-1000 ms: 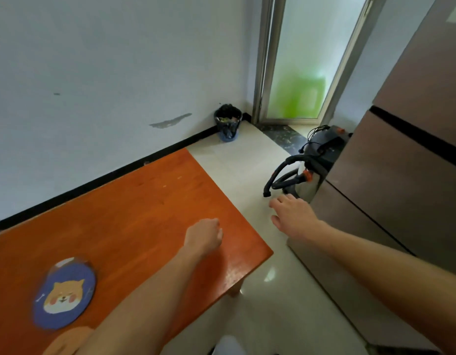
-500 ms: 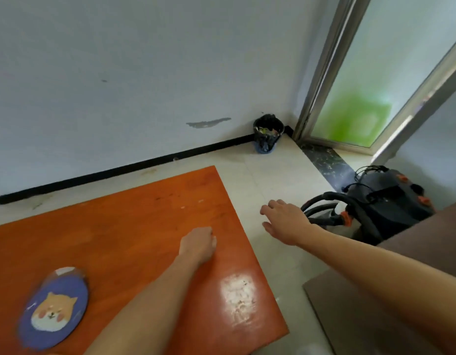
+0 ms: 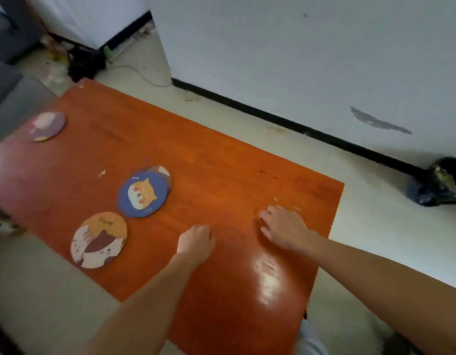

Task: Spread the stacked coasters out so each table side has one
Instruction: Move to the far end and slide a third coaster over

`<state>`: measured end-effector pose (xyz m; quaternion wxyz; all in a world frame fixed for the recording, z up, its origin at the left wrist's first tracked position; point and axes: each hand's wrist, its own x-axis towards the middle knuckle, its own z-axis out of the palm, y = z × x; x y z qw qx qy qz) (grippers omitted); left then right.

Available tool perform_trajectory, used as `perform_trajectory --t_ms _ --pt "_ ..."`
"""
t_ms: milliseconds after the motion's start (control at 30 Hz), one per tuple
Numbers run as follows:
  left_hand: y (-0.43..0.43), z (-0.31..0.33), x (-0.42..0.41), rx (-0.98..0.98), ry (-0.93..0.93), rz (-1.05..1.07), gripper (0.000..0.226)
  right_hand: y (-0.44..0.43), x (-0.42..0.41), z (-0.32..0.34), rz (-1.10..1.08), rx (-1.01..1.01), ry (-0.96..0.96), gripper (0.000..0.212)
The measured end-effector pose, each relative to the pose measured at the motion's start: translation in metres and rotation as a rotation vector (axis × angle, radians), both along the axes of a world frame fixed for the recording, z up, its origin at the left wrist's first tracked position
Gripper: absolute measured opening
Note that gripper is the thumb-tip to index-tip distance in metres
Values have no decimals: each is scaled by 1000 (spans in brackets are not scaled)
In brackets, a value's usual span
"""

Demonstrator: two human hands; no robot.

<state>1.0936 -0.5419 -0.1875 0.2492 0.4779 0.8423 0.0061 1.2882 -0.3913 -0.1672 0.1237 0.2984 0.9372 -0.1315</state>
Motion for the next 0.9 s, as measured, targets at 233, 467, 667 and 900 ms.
perform_trajectory --t_ms 233,467,667,900 --pt "-18 -2 42 25 77 364 19 26 -38 -42 347 -111 -4 33" --pt "-19 5 55 43 83 596 24 49 -61 -34 518 -101 -30 34" --pt "-46 -25 58 52 145 814 47 53 -113 -25 580 -44 -57 33" --pt "-57 -73 78 -19 198 896 71 38 -200 -21 623 1 -64 34"
